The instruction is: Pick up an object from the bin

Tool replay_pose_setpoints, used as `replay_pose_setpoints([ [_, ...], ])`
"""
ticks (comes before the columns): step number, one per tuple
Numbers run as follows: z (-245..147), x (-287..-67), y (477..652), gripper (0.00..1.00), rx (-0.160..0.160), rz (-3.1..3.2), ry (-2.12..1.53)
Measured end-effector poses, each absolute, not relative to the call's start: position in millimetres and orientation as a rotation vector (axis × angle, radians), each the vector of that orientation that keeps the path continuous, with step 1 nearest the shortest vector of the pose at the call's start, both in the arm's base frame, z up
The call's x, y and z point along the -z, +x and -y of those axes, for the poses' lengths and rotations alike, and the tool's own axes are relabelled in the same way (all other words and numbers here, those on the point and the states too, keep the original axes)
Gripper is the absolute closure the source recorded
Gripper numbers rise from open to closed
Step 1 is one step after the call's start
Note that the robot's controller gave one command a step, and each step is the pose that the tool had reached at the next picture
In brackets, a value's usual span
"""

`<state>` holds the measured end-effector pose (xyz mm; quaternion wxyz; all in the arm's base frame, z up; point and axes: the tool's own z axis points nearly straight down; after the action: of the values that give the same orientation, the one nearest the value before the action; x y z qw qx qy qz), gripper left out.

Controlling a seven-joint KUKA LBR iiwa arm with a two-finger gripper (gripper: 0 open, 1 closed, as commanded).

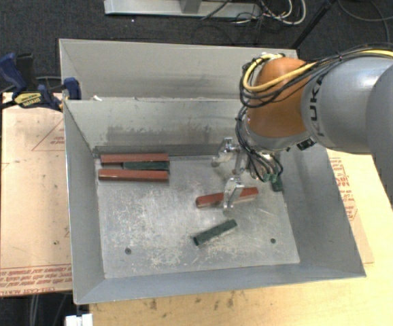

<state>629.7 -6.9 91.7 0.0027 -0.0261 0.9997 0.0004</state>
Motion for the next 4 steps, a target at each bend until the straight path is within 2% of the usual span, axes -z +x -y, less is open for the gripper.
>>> replay_pose_setpoints([
  [1, -35.2, -87.4, 634.9, 0.0, -0.001, -3.138, -0.043],
  [2, -30.8, -93.7, 624.6, 0.0, -0.007, -3.14, 0.032],
  [3, 15.9, -75.4, 630.1, 0.0, -0.013, -3.132, -0.066],
  [4, 15.7, -78.9, 625.3, 1.0, -0.005, -3.123, 0.174],
])
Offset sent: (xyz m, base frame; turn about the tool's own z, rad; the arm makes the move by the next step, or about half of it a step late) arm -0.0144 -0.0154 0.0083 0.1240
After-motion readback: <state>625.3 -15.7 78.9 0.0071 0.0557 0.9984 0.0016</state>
